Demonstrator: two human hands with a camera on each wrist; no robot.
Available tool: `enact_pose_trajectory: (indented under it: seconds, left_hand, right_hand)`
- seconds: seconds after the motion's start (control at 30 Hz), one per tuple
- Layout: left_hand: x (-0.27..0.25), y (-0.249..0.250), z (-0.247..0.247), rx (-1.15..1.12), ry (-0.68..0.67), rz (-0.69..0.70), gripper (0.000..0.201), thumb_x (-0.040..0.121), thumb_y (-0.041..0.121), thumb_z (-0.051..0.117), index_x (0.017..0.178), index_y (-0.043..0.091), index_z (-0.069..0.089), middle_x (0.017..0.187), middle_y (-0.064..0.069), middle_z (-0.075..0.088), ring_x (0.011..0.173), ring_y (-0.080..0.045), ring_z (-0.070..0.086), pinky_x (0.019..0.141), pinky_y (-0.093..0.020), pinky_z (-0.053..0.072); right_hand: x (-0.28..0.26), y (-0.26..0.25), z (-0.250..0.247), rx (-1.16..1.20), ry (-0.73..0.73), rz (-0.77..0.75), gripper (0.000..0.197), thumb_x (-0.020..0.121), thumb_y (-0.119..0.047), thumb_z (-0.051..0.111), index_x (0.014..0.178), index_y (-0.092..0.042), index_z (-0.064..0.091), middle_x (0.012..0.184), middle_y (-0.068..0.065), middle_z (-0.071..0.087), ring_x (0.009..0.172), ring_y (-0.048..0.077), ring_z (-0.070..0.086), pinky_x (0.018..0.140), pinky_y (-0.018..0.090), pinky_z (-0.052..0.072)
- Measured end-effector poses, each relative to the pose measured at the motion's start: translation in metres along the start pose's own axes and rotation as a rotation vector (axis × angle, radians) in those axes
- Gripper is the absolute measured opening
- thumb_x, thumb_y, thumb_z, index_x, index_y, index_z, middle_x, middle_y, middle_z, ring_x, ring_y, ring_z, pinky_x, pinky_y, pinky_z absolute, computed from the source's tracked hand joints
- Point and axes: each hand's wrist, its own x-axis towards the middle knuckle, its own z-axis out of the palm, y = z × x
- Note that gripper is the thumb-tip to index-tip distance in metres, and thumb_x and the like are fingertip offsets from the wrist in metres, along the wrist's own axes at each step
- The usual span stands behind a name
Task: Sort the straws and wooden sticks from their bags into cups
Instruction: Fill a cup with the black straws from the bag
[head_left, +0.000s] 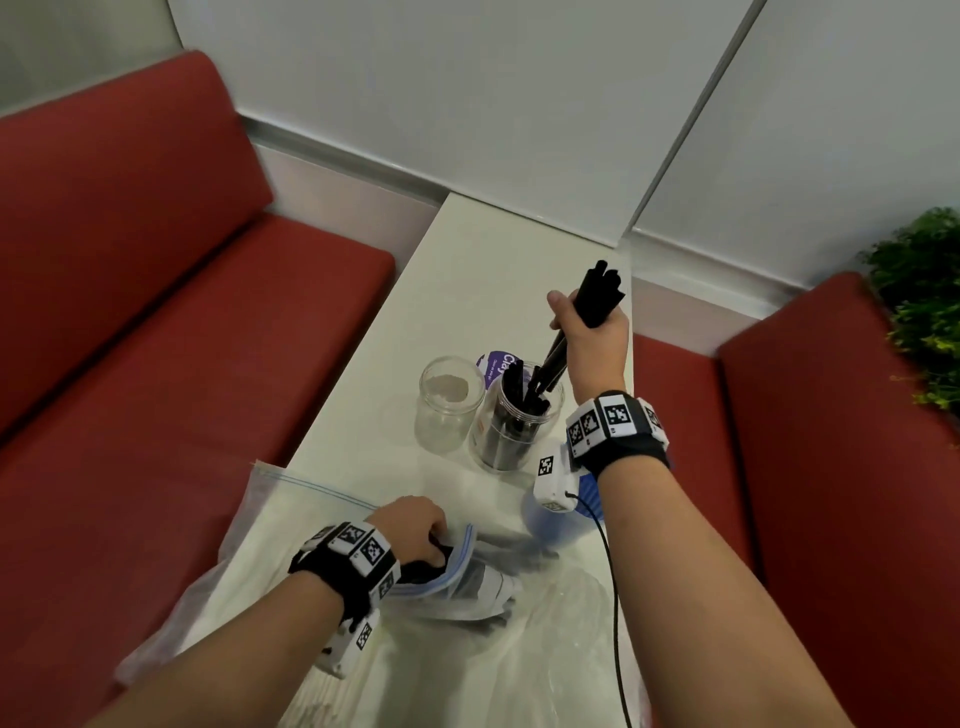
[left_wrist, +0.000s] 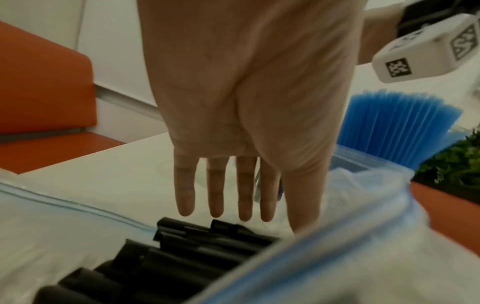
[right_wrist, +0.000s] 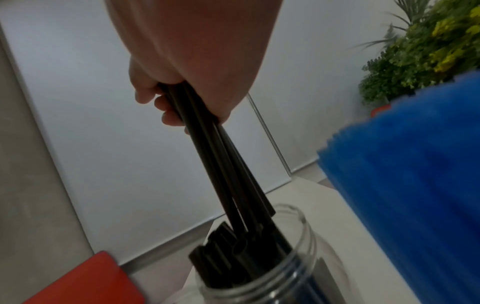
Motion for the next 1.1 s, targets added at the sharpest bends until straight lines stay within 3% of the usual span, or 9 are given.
enact_pose_trajectory:
  seconds: [0.07,0.2,0.4,0.6,0.7,0.8,0.9,1.0,1.1]
  left_hand:
    - [0.000,-0.002,0.008,0.143,-0.010,-0.001,0.050,0.079,0.037,0.070,0.125,0.024,0.057,0.124,-0.001,0.052,0.114,-0.025,0.053,0.094,-0.041,0.050]
    - [0.001,-0.010,0.016,0.287,0.002,-0.019,0.066,0.073,0.038,0.076,0.129,0.024,0.043,0.125,-0.002,0.046,0.116,-0.027,0.047,0.088,-0.042,0.048]
    - [0.004,-0.013,0.024,0.344,0.018,-0.045,0.050,0.088,0.033,0.060,0.130,0.014,0.042,0.130,-0.007,0.047,0.120,-0.028,0.046,0.094,-0.042,0.047]
    - [0.008,-0.011,0.034,0.460,-0.015,-0.054,0.036,0.096,0.028,0.050,0.130,0.016,0.053,0.135,-0.006,0.046,0.123,-0.028,0.046,0.097,-0.042,0.045]
    - [0.011,-0.011,0.031,0.428,-0.042,-0.079,0.033,0.099,0.029,0.041,0.123,0.016,0.060,0.130,-0.005,0.055,0.118,-0.028,0.054,0.091,-0.039,0.043]
    - [0.015,-0.012,0.027,0.407,-0.075,-0.120,0.035,0.098,0.041,0.037,0.099,0.021,0.065,0.114,0.000,0.066,0.105,-0.024,0.063,0.079,-0.032,0.038]
    - [0.022,-0.017,0.026,0.426,-0.089,-0.147,0.027,0.097,0.041,0.042,0.088,0.026,0.063,0.106,0.003,0.069,0.096,-0.020,0.065,0.076,-0.031,0.040]
    - [0.024,-0.027,0.032,0.433,-0.105,-0.154,0.022,0.097,0.037,0.047,0.098,0.024,0.064,0.108,0.004,0.068,0.098,-0.020,0.065,0.081,-0.031,0.046]
    - [0.023,-0.036,0.039,0.422,-0.094,-0.166,0.030,0.097,0.045,0.042,0.095,0.025,0.064,0.100,0.004,0.067,0.089,-0.019,0.065,0.082,-0.033,0.051]
  right_hand:
    - [-0.001,0.008,0.005,0.012,0.013,0.024,0.020,0.091,-0.024,0.078,0.082,-0.016,0.062,0.071,0.001,0.064,0.064,0.010,0.060,0.067,0.023,0.048]
    - [0.003,0.007,0.009,0.033,0.018,0.000,0.021,0.090,-0.025,0.079,0.087,-0.012,0.062,0.074,0.000,0.065,0.065,0.008,0.062,0.064,0.015,0.049]
    - [0.002,0.019,0.014,0.021,-0.022,0.000,0.022,0.089,-0.027,0.080,0.086,-0.014,0.063,0.069,-0.005,0.065,0.065,0.010,0.062,0.063,0.019,0.049]
    - [-0.013,0.055,0.017,-0.006,-0.020,0.180,0.021,0.089,-0.025,0.080,0.092,-0.011,0.065,0.084,0.006,0.069,0.075,0.014,0.064,0.071,0.023,0.049]
    - [-0.011,0.049,0.016,0.040,0.019,0.134,0.017,0.088,-0.012,0.078,0.091,-0.017,0.061,0.087,0.007,0.066,0.082,0.019,0.064,0.078,0.030,0.054]
    - [-0.007,0.036,0.018,0.054,0.067,-0.018,0.022,0.087,-0.010,0.072,0.092,-0.026,0.058,0.079,0.006,0.064,0.078,0.027,0.067,0.073,0.022,0.053]
    - [-0.010,0.039,0.025,-0.054,0.051,-0.059,0.019,0.092,-0.009,0.067,0.091,-0.027,0.061,0.076,-0.003,0.063,0.079,0.021,0.069,0.072,0.023,0.054]
    - [-0.021,0.058,0.033,-0.283,-0.020,0.008,0.011,0.099,-0.008,0.060,0.100,-0.016,0.068,0.089,-0.005,0.067,0.084,0.006,0.062,0.081,0.027,0.051]
    - [-0.027,0.071,0.037,-0.540,-0.071,-0.021,0.025,0.106,-0.013,0.048,0.119,-0.008,0.069,0.121,0.010,0.068,0.119,0.027,0.060,0.098,0.030,0.044]
